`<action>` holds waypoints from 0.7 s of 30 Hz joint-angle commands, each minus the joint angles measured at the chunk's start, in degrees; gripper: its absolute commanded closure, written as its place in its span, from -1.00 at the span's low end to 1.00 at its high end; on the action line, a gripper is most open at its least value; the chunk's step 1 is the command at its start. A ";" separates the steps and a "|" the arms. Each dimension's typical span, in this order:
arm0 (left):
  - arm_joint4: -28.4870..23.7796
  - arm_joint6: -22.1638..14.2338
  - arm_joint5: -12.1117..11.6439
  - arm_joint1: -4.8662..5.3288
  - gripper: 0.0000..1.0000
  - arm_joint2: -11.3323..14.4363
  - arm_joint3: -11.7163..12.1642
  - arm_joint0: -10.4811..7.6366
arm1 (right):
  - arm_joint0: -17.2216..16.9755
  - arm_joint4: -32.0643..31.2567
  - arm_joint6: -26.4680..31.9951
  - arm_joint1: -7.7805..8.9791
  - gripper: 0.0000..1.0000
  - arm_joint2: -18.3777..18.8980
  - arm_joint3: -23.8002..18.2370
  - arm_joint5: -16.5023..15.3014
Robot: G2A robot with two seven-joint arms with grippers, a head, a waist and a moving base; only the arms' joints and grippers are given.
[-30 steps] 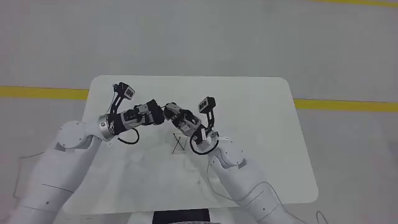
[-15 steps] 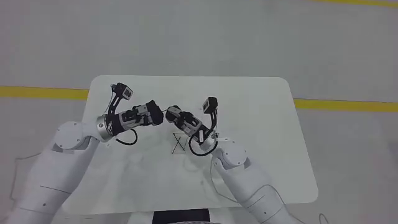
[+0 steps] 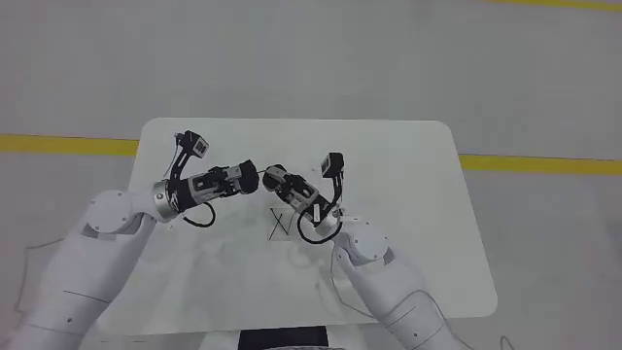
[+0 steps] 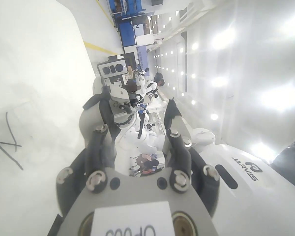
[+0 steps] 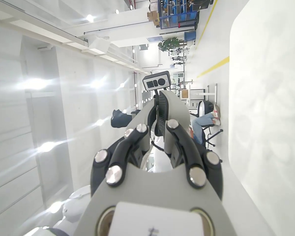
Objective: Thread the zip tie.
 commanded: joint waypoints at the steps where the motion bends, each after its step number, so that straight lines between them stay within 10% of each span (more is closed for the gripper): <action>1: 0.12 0.13 0.03 0.07 0.14 0.11 0.01 -0.03 | -0.09 -0.20 0.09 0.02 1.00 0.07 -0.09 -0.17; 21: 0.34 0.83 0.60 0.72 0.60 1.50 0.59 -0.64 | -0.41 -1.40 0.65 0.03 1.00 0.19 -0.72 -1.38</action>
